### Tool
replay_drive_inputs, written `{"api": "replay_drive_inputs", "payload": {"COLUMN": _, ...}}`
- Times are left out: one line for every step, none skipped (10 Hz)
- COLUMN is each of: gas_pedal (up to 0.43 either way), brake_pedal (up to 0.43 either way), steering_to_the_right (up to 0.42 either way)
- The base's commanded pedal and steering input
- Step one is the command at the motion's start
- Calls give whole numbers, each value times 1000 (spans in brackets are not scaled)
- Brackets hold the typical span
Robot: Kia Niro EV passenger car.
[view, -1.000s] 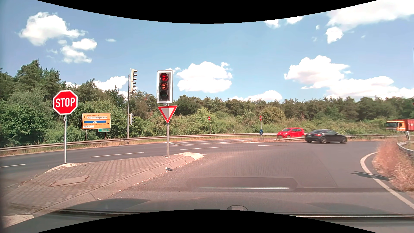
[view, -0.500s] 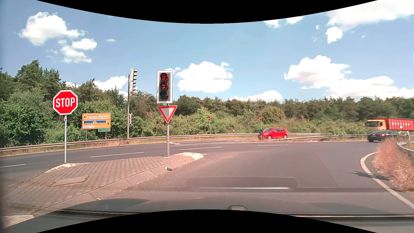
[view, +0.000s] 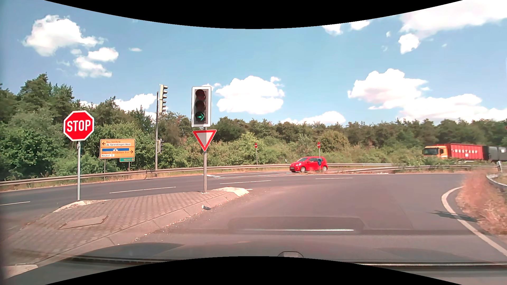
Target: Follow the waypoints while adhering to traffic rules and regulations
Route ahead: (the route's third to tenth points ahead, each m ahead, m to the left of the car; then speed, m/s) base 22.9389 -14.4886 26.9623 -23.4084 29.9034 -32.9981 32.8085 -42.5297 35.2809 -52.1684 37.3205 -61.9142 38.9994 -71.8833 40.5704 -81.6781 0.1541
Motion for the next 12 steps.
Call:
{"api": "replay_drive_inputs", "payload": {"gas_pedal": 220, "brake_pedal": 0, "steering_to_the_right": 136}}
{"api": "replay_drive_inputs", "payload": {"gas_pedal": 248, "brake_pedal": 0, "steering_to_the_right": 133}}
{"api": "replay_drive_inputs", "payload": {"gas_pedal": 268, "brake_pedal": 0, "steering_to_the_right": 131}}
{"api": "replay_drive_inputs", "payload": {"gas_pedal": 287, "brake_pedal": 0, "steering_to_the_right": 126}}
{"api": "replay_drive_inputs", "payload": {"gas_pedal": 311, "brake_pedal": 0, "steering_to_the_right": 119}}
{"api": "replay_drive_inputs", "payload": {"gas_pedal": 319, "brake_pedal": 0, "steering_to_the_right": 115}}
{"api": "replay_drive_inputs", "payload": {"gas_pedal": 319, "brake_pedal": 0, "steering_to_the_right": 118}}
{"api": "replay_drive_inputs", "payload": {"gas_pedal": 319, "brake_pedal": 0, "steering_to_the_right": 122}}
{"api": "replay_drive_inputs", "payload": {"gas_pedal": 319, "brake_pedal": 0, "steering_to_the_right": 133}}
{"api": "replay_drive_inputs", "payload": {"gas_pedal": 331, "brake_pedal": 0, "steering_to_the_right": 147}}
{"api": "replay_drive_inputs", "payload": {"gas_pedal": 331, "brake_pedal": 0, "steering_to_the_right": 166}}
{"api": "replay_drive_inputs", "payload": {"gas_pedal": 331, "brake_pedal": 0, "steering_to_the_right": 183}}
